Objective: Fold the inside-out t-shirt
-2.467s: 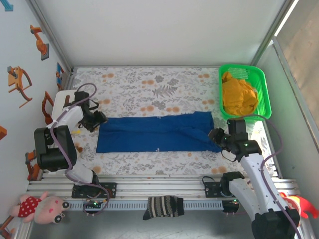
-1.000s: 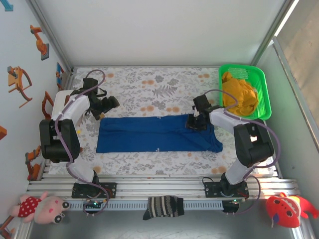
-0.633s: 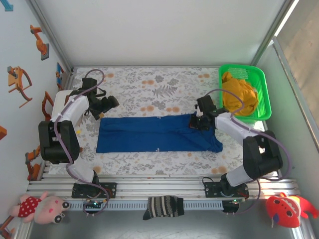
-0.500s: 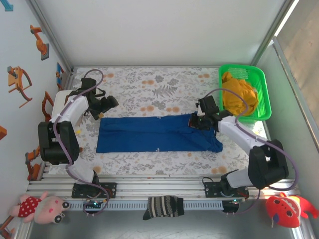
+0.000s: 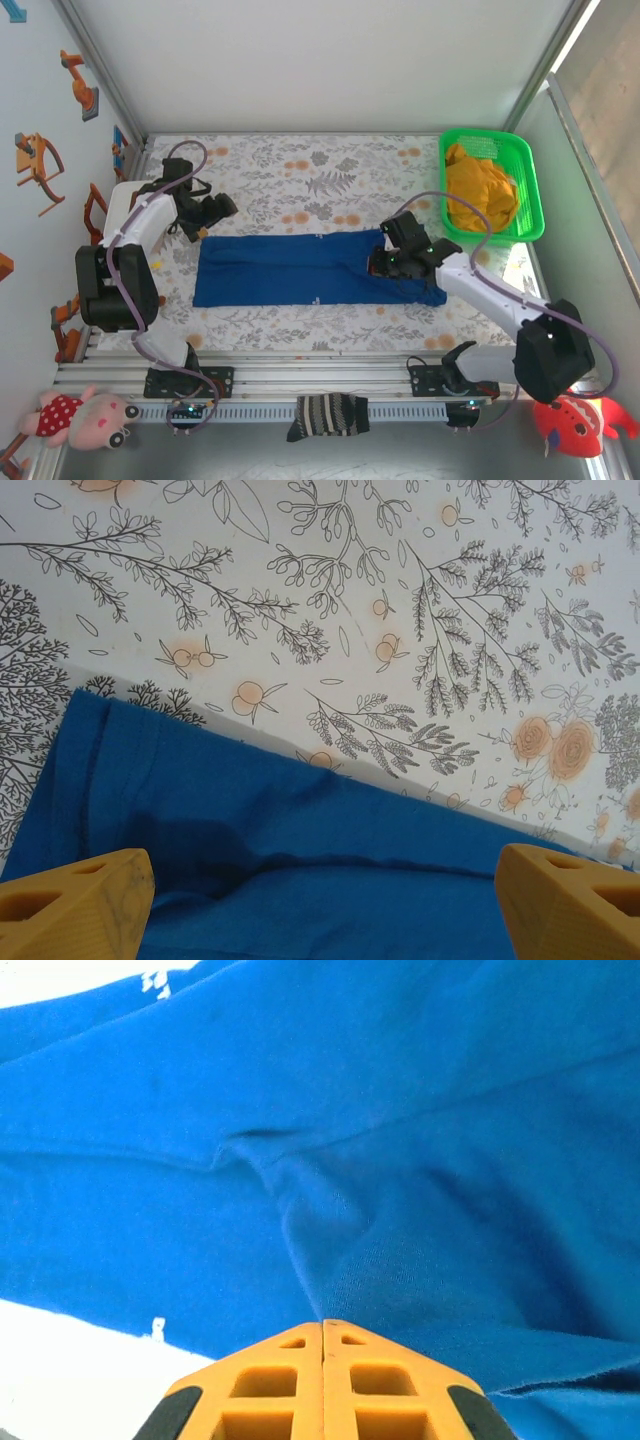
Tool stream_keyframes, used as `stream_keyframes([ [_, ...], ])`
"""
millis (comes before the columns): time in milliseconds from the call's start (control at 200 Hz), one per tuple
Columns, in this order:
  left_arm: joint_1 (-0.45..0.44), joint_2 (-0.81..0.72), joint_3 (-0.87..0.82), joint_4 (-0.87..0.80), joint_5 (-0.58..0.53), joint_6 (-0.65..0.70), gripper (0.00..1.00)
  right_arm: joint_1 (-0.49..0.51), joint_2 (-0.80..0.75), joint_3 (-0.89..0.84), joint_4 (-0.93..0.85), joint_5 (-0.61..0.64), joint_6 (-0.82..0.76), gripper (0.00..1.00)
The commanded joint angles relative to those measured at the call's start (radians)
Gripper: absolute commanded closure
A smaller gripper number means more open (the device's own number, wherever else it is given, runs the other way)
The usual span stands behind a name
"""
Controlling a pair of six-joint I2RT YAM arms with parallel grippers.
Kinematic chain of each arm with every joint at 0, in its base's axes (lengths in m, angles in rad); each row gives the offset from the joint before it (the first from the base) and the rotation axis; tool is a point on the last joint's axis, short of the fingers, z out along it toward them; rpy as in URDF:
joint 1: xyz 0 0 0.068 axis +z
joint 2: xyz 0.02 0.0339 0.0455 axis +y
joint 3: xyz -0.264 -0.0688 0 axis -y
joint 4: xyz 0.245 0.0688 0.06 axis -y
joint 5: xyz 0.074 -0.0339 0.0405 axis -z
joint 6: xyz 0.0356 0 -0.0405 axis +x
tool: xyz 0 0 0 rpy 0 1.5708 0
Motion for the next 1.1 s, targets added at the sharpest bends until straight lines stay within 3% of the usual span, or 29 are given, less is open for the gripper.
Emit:
stream_keyframes([
  [0, 0.003, -0.042, -0.017, -0.002, 0.017, -0.009, 0.12, 0.061, -0.073, -0.052, -0.056, 0.070, 0.087, 1.00],
  [195, 0.004, -0.038, -0.020, 0.007, 0.023, -0.013, 0.12, 0.221, -0.113, -0.155, 0.023, 0.049, 0.236, 1.00],
  [260, 0.004, -0.037, -0.020, 0.008, 0.025, -0.012, 0.12, 0.233, -0.097, -0.138, 0.024, 0.014, 0.225, 0.71],
  [371, 0.004, -0.040, -0.016, 0.003, 0.025, -0.009, 0.12, 0.219, -0.106, -0.010, -0.086, 0.108, 0.127, 0.60],
  [621, 0.014, -0.039, 0.011, -0.039, -0.030, 0.011, 0.09, 0.013, 0.038, 0.150, -0.082, 0.150, -0.070, 0.65],
  [786, 0.032, 0.019, 0.060, -0.076, -0.037, 0.033, 0.09, -0.038, 0.182, 0.153, -0.015, 0.175, -0.168, 0.71],
  [916, 0.034, 0.026, 0.050, -0.100, -0.074, 0.052, 0.09, -0.037, 0.242, 0.092, 0.011, 0.094, -0.176, 0.82],
  [1097, 0.033, -0.026, -0.058, -0.072, -0.069, 0.051, 0.08, -0.035, 0.135, -0.112, 0.076, -0.013, -0.074, 0.99],
])
